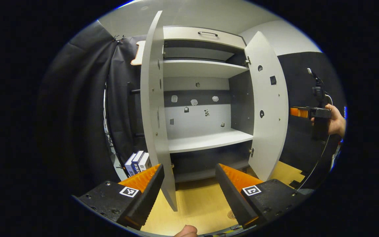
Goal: Grasp the bottle in the cabinet with the left hand and place it on the coaster, then close the right door with the right hand and the left door with the left hand.
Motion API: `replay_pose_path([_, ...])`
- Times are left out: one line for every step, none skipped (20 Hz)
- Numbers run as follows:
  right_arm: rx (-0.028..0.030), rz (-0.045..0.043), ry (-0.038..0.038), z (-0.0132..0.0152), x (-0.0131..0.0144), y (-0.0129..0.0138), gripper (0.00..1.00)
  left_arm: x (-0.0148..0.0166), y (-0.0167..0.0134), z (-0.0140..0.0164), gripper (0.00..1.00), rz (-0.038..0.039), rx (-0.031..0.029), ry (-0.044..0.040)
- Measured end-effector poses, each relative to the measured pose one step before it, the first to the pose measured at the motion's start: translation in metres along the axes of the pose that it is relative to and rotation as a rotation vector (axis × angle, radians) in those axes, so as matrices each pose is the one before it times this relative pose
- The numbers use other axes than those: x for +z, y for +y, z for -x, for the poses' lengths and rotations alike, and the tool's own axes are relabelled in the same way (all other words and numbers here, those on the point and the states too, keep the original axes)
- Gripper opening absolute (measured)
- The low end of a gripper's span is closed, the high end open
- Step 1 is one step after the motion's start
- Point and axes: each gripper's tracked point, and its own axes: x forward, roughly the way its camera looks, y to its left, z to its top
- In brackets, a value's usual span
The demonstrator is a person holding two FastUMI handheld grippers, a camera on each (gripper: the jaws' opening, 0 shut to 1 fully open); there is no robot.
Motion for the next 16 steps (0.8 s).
replay_pose_path([0.01175,-0.00208,-0.00054,-0.00157,-0.00046,0.00661,0.89,0.00017,0.00344,0.00016,0.98,-0.00244,0.00381,0.00004])
replay_pose_path([0.00166,-0.00241,-0.00064,-0.00152,0.00012,0.00306,0.89,-0.00022,0.00186,0.00062,0.98,-0.00069,-0.00077,0.00012])
replay_pose_path([0.00340,0.00313,-0.00154,-0.00207,0.00033,0.00409,0.89,0.00056,0.00255,0.00024,0.98,0.00209,0.00331,-0.00061])
replay_pose_path([0.00967,0.00868,-0.00459,-0.00105,0.00059,0.00603,0.89,-0.00015,0.00335,0.00060,0.98,0.00045,0.00207,0.00109])
replay_pose_path([0.01113,0.00885,-0.00471,-0.00279,0.00119,0.00561,0.89,0.00016,0.00291,0.00029,0.98,0.00107,0.00368,0.00026])
replay_pose_path([0.00721,0.00200,-0.00108,-0.00285,0.00021,0.00477,0.89,-0.00071,0.00330,-0.00044,0.99,-0.00092,0.00335,0.00264])
replay_pose_path([0.00823,-0.00568,0.00133,-0.00260,-0.00122,0.00545,0.89,0.00027,0.00329,0.00005,0.98,-0.00067,0.00767,0.00162])
replay_pose_path([0.01117,-0.00792,0.00043,-0.00332,-0.00079,0.00568,0.89,-0.00066,0.00243,-0.00086,0.98,-0.00101,0.00295,0.00168])
replay_pose_path([0.00969,-0.00964,0.00059,-0.00303,-0.00003,0.00583,0.89,-0.00063,0.00248,0.00060,0.98,-0.00117,0.00379,0.00410])
replay_pose_path([0.00937,-0.00222,0.00217,-0.00098,-0.00198,0.00664,0.89,-0.00076,0.00397,0.00012,0.98,-0.00184,0.00726,0.00163])
replay_pose_path([0.01320,0.00281,0.00177,-0.00181,-0.00161,0.00652,0.89,0.00051,0.00266,0.00121,0.98,-0.00104,0.00302,0.00054])
replay_pose_path([0.01194,0.00331,-0.00216,-0.00221,-0.00078,0.00588,0.91,-0.00008,0.00270,0.00101,0.98,-0.00220,0.00452,0.00020])
replay_pose_path([0.00353,0.00506,-0.00004,-0.00214,-0.00121,0.00447,0.93,-0.00062,0.00420,0.00015,0.98,-0.00303,0.00888,-0.00040])
replay_pose_path([-0.00897,0.00564,0.00169,-0.00172,-0.00221,0.00226,0.94,-0.00188,0.00602,0.00398,1.00,-0.00345,0.01398,0.00312])
replay_pose_path([-0.01092,0.00430,0.00463,-0.00160,-0.00145,0.00082,0.94,-0.00164,0.00376,0.00189,0.98,-0.00377,0.01289,0.00261])
replay_pose_path([-0.00440,0.00251,0.00322,0.00000,-0.00046,0.00112,0.95,-0.00056,0.00517,0.00090,0.98,-0.00093,0.01419,0.00242])
